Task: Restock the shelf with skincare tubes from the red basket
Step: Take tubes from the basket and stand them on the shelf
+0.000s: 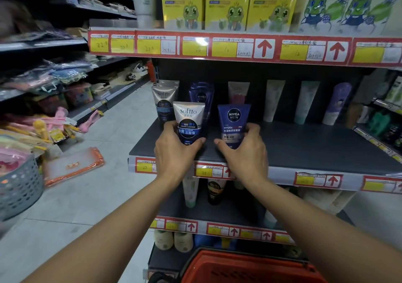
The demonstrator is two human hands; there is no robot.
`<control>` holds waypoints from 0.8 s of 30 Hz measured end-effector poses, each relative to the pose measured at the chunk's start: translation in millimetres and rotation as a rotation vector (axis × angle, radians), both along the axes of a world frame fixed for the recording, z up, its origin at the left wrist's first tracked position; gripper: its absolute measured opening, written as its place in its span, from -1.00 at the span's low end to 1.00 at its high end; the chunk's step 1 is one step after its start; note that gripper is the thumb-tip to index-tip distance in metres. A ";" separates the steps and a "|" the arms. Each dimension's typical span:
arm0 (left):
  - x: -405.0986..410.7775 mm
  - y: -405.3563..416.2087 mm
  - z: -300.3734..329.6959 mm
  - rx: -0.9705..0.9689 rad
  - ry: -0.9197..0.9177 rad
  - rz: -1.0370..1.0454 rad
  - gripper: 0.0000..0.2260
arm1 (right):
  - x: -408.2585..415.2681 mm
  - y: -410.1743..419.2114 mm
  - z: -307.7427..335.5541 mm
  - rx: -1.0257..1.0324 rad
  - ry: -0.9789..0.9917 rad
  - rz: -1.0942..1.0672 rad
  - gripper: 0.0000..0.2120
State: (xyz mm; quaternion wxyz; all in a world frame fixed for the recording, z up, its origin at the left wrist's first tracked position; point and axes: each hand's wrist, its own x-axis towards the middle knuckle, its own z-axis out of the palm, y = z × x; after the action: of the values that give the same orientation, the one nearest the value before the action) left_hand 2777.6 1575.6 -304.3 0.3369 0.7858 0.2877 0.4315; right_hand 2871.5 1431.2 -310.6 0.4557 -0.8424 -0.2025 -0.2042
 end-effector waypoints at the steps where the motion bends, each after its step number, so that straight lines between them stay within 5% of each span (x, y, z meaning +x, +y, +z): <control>1: -0.2 -0.6 -0.1 0.001 0.009 -0.005 -0.33 | 0.5 0.1 0.1 -0.014 0.003 0.009 -0.31; 5: -4.4 -4.1 0.8 0.054 0.093 0.025 -0.22 | -0.6 -4.5 1.3 -0.077 0.012 0.035 -0.27; 8: -8.1 -2.5 -0.2 0.114 0.183 0.087 -0.32 | -4.3 -11.3 2.3 -0.137 -0.019 -0.019 -0.25; 15: -10.5 11.7 4.5 0.079 0.257 0.112 -0.41 | -2.9 -7.3 3.5 -0.255 0.019 -0.013 -0.47; 24: -10.1 57.7 15.7 -0.005 0.398 0.117 -0.36 | 2.4 42.4 19.2 -0.373 0.166 0.039 -0.53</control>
State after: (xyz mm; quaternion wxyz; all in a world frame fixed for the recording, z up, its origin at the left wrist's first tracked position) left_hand 2767.6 1633.2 -288.6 0.2498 0.8365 0.3950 0.2860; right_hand 2873.9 1473.6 -291.4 0.3105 -0.9221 -0.2147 -0.0844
